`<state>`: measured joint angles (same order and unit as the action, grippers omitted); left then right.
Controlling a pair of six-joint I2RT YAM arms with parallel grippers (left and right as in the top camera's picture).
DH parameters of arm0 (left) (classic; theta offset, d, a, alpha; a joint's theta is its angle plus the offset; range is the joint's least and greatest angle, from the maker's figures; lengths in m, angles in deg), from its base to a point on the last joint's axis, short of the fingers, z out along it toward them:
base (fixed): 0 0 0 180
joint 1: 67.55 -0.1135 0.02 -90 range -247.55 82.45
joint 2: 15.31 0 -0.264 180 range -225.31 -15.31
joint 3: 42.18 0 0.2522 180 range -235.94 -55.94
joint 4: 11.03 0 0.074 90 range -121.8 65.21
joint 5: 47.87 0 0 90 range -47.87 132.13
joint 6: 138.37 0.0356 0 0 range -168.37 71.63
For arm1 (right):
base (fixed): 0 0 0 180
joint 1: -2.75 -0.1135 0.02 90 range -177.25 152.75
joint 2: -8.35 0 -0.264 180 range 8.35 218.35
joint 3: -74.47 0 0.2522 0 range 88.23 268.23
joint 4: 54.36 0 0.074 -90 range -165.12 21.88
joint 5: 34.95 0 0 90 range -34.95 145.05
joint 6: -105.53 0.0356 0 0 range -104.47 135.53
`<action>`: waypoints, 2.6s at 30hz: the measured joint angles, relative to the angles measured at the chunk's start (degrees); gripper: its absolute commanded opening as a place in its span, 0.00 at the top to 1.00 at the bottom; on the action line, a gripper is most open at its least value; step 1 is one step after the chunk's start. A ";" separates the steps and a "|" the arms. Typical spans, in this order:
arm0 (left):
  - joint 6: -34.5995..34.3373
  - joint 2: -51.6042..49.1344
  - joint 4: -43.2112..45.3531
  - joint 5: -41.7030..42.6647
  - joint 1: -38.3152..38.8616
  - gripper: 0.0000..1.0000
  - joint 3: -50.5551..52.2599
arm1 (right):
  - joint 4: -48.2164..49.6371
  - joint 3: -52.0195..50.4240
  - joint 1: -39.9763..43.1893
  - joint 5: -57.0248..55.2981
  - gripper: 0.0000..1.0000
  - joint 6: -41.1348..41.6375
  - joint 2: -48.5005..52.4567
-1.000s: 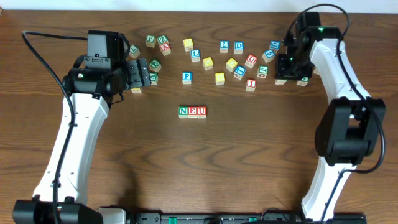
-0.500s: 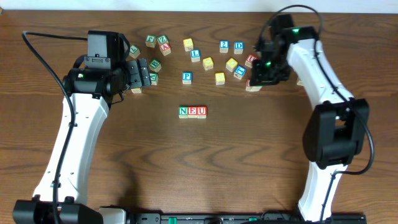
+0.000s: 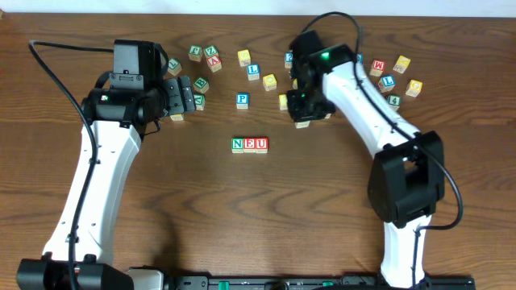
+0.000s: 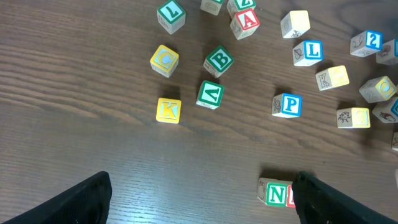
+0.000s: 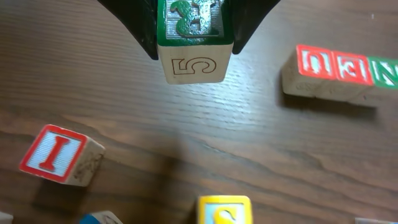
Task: Spell out NEURIPS
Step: 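Carry the green R block toward the right end of the row, then lower the green R block right of the red U block and release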
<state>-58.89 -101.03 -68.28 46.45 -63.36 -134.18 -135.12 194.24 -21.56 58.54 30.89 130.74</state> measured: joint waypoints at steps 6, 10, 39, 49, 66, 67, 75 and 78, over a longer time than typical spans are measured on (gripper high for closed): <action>0.00 0.00 -0.28 0.00 0.00 0.09 0.00 | 1.84 -0.09 -3.30 -2.91 0.87 5.16 0.00; 0.00 0.00 -1.11 0.00 -0.02 0.09 0.00 | 2.14 -1.31 -4.79 -3.93 0.89 7.76 0.00; 0.00 0.00 -3.37 0.00 -0.02 0.09 0.00 | 12.66 -14.38 -9.90 -4.46 0.87 18.78 0.00; 0.00 0.00 -3.50 0.00 -0.02 0.09 0.00 | 14.08 -15.02 -9.90 -3.54 0.86 18.78 0.00; 0.00 0.00 -3.50 0.00 0.00 0.08 0.00 | 14.60 -15.02 -9.90 -3.10 0.72 18.95 0.00; -0.02 0.00 -3.50 0.00 -0.02 0.09 0.00 | 14.60 -15.02 -9.90 -3.08 0.72 18.95 0.00; 0.00 0.00 -3.50 0.00 -0.02 0.09 0.00 | 14.60 -15.02 -9.90 -2.82 0.62 18.73 0.00; 0.00 0.00 -3.50 0.00 -0.02 0.09 0.00 | 14.60 -15.04 -9.90 -2.38 0.62 18.69 0.00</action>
<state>-58.89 -101.03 -71.78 46.45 -63.38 -134.18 -120.52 179.21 -31.47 56.15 49.57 130.74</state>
